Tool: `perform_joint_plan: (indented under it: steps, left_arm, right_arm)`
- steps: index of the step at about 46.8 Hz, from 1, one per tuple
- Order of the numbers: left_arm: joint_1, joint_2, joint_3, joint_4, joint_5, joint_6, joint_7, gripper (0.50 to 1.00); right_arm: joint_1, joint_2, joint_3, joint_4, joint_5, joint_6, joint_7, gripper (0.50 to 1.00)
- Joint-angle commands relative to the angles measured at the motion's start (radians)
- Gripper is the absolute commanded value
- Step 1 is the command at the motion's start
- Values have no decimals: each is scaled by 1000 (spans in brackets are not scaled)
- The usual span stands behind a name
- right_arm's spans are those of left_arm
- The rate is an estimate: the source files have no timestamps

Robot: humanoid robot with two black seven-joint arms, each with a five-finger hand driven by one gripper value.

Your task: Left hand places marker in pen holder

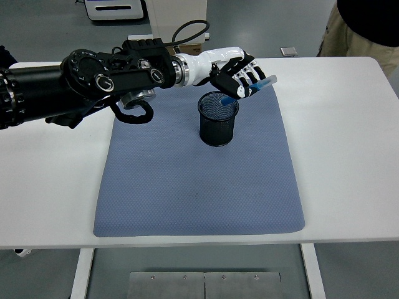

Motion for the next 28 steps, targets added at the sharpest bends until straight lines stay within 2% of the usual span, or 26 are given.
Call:
perform_joint_plan:
  steps: [1,4,7,8,11,14,21,28]
  left_arm:
    - [13,1,0,0,-2,2,-11,671]
    - [13,1,0,0,-2,13,-14,742]
    - [13,2,0,0,-2,28,-16,879]
    - [13,2,0,0,-2,33,-16,903]
    - [13,4,0,0,0,37,-16,927]
    - [11,5,0,0,0,37,-17,1000]
    - [2,15,0,-2,0,36,-39,1000]
    - [-1,68,-6,0,0,34,-49,1000]
  right_arm:
    - [0,0,0,0,0,0,0,1000]
    - [0,0,0,0,0,0,0,1000]
    - [0,0,0,0,0,0,0,1000]
    - [0,0,0,0,0,0,0,1000]
    - [0,0,0,0,1,0,0,1000]
    - [0,0,0,0,0,0,0,1000]
    - [0,0,0,0,1,0,0,1000]
    - [0,0,0,0,0,0,0,1000]
